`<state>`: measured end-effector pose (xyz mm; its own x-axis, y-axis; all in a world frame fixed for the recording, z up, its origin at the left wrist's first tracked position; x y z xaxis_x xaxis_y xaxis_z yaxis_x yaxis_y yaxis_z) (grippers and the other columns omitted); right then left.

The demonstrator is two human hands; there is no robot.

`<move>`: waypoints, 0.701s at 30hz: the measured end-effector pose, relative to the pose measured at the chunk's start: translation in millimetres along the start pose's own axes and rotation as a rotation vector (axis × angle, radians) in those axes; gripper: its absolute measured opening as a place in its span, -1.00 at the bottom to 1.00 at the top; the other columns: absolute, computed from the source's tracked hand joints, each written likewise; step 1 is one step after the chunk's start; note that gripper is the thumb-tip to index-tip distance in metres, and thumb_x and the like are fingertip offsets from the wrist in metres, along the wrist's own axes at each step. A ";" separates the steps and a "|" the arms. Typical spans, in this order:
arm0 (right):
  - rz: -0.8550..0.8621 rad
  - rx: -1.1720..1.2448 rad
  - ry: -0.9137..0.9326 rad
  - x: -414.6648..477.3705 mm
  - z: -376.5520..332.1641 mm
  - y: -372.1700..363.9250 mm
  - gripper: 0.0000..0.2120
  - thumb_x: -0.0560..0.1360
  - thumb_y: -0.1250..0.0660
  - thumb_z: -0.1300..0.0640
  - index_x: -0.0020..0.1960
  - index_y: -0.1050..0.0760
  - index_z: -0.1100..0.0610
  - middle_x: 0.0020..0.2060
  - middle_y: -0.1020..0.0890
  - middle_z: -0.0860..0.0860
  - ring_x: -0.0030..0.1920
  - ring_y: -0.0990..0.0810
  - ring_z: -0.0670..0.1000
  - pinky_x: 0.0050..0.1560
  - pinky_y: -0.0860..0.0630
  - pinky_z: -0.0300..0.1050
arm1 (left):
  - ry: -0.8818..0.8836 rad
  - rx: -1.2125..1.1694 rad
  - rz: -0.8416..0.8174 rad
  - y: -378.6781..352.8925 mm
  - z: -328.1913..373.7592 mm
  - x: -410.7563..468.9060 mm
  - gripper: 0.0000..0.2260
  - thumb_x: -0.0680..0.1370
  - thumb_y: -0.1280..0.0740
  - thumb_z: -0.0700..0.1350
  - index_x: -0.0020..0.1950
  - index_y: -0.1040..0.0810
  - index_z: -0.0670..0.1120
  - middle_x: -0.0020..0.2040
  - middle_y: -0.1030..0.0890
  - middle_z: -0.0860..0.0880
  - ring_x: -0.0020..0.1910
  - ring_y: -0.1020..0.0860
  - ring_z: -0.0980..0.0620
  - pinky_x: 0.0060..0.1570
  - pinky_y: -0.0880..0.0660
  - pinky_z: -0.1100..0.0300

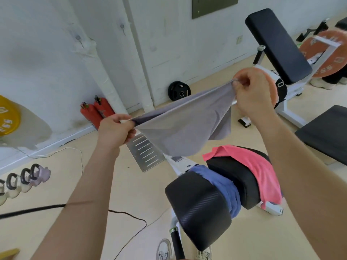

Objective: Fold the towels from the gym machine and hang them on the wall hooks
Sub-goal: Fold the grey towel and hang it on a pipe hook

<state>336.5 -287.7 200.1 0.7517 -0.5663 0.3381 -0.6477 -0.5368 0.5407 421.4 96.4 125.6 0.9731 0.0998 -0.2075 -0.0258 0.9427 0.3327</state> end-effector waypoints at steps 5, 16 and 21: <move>-0.023 0.039 0.009 -27.5 7.7 17.2 -0.90 0.58 -0.19 0.18 0.06 -0.45 0.12 -0.28 -0.47 -0.12 -0.26 -0.46 -0.06 -0.18 -0.42 -0.13 | -0.079 -0.048 0.030 1.9 11.0 -20.8 -0.82 0.48 -0.35 -0.26 0.07 -0.58 -0.13 -0.35 -0.56 -0.17 -0.59 -0.48 0.13 -0.55 -0.42 0.35; -0.493 0.307 -0.937 -309.4 223.0 -59.3 -0.82 0.57 -0.15 0.43 -0.15 -0.37 0.22 -0.15 -0.62 0.25 -0.18 -0.67 0.15 -0.22 -0.62 -0.16 | 0.629 0.142 -0.351 -40.6 -288.0 -134.6 -0.84 0.47 -0.35 -0.36 0.03 -0.59 -0.25 -0.44 -0.54 -0.19 -0.53 -0.45 -0.04 -0.54 -0.39 0.28; -0.371 0.332 -1.125 -333.0 249.7 -42.6 -0.71 0.50 -0.08 0.53 -0.29 -0.40 0.27 -0.20 -0.57 0.26 -0.19 -0.65 0.18 -0.13 -0.59 -0.09 | 0.679 0.197 -0.407 -38.3 -309.4 -151.4 -0.84 0.44 -0.36 -0.36 -0.01 -0.61 -0.21 -0.41 -0.59 -0.17 -0.46 -0.48 -0.05 -0.42 -0.47 0.21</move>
<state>82.7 -232.4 -127.8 0.4776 -0.4809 -0.7353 -0.5414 -0.8202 0.1847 204.2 143.7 -140.4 0.5454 -0.0073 -0.8382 0.4017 0.8800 0.2536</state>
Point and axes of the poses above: each hand's wrist, its own x-axis towards the middle knuckle, its own y-axis out of the back of the hand, z = x × y, the point moved 10 cm from there along x, towards the middle knuckle
